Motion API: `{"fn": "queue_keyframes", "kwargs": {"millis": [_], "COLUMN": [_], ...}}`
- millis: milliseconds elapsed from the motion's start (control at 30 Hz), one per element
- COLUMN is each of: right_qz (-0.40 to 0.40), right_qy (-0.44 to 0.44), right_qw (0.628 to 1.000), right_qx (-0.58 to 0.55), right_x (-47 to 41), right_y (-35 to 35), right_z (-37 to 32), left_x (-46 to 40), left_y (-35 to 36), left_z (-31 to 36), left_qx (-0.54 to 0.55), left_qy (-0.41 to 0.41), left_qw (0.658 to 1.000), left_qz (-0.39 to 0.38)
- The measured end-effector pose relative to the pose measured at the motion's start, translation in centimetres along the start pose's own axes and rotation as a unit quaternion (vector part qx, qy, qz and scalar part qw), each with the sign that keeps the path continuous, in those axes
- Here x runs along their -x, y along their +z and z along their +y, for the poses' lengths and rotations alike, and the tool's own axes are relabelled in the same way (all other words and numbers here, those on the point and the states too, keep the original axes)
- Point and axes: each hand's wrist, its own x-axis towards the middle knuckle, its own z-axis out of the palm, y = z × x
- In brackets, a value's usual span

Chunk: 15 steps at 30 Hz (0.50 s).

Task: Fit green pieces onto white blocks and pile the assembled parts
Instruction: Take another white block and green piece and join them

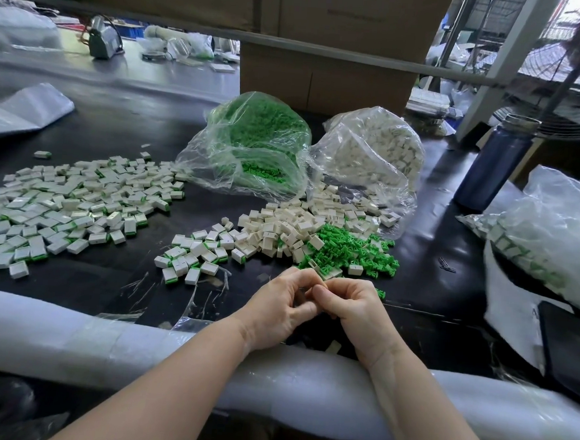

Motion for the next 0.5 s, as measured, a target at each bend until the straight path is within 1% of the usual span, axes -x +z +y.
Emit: {"fn": "queue_keyframes", "kwargs": {"millis": [500], "right_qz": [0.005], "right_qy": [0.014], "right_qw": [1.0], "right_qx": [-0.021], "right_x": [0.1], "right_y": [0.04], "right_z": [-0.16], "left_x": [-0.04], "left_y": [0.04], "left_z": [-0.08], "left_qx": [0.006], "left_qy": [-0.005], "left_qw": [1.0], "left_qz": [-0.005]}}
